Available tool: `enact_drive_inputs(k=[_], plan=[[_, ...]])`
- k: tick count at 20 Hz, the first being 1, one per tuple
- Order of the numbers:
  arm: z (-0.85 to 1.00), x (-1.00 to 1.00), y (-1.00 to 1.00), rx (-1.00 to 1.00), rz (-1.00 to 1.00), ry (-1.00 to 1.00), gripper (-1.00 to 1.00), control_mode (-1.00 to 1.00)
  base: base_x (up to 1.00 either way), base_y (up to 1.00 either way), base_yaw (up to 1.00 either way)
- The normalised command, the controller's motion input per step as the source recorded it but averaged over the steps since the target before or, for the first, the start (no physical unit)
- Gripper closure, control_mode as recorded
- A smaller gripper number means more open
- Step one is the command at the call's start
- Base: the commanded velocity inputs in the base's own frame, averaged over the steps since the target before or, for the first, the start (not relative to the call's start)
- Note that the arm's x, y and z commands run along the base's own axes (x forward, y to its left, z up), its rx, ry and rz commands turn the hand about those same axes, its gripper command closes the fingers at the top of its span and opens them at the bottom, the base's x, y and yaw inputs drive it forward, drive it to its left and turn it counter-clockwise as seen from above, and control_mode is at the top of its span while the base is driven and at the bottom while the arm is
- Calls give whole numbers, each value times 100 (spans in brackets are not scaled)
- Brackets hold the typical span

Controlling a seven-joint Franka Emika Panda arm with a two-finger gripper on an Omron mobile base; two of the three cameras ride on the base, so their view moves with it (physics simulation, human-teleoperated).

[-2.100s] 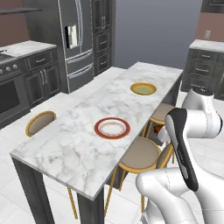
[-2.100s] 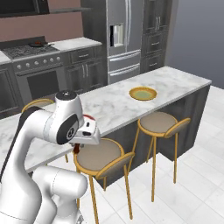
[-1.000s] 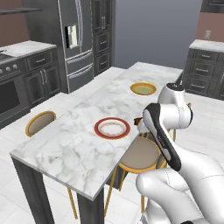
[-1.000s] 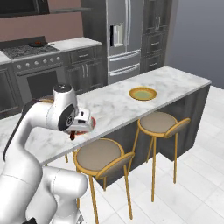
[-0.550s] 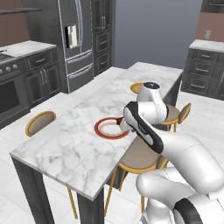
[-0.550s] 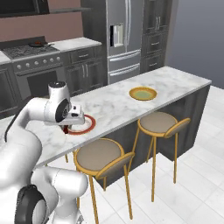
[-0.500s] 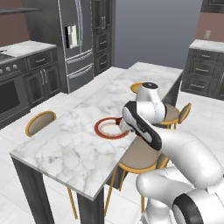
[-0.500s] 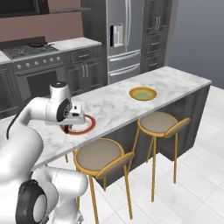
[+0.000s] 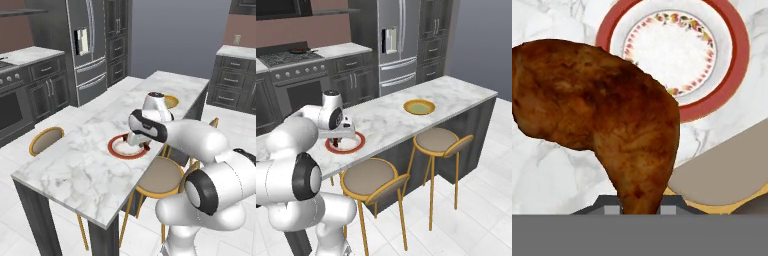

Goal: Take the chicken drumsticks from the pan and place one on each plate on the dining counter.

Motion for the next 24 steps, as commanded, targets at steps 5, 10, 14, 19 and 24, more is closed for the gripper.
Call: enact_drive_inputs(k=[5,10,14,19,24], plan=[[-14,48,11,0,0,2,100,-100,0,0,0],[-34,49,9,0,0,10,100,-100,0,0,0],[-39,36,8,0,0,11,100,-100,0,0,0],[-35,40,8,0,0,8,100,-100,0,0,0],[-22,44,10,0,0,0,100,-100,0,0,0]])
